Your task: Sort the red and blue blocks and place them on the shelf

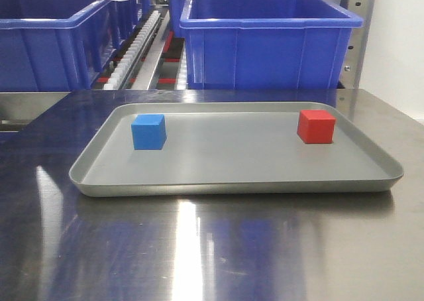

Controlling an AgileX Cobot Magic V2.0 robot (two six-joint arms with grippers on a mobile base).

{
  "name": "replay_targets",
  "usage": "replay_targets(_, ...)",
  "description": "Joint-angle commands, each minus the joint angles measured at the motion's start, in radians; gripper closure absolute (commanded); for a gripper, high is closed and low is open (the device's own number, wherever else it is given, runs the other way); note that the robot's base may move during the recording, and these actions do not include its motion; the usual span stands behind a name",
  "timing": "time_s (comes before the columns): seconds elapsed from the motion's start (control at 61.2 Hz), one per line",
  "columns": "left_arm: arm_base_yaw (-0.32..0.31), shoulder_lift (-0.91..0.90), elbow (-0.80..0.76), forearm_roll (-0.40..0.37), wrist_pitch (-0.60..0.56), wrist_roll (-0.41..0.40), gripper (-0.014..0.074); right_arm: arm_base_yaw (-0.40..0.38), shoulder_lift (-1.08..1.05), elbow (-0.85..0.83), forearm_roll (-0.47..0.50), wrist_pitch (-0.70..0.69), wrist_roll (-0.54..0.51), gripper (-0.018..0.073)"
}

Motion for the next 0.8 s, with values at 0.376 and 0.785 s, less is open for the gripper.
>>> replay_targets(0.376,-0.001,0.008,0.036,-0.01,-0.088,-0.007,0.0449,0.0,-0.007,0.013,0.003,-0.063,-0.009,0.05)
replay_targets(0.785,-0.001,0.008,0.036,-0.01,-0.088,-0.007,0.0449,0.0,-0.007,0.013,0.003,-0.063,-0.009,0.05)
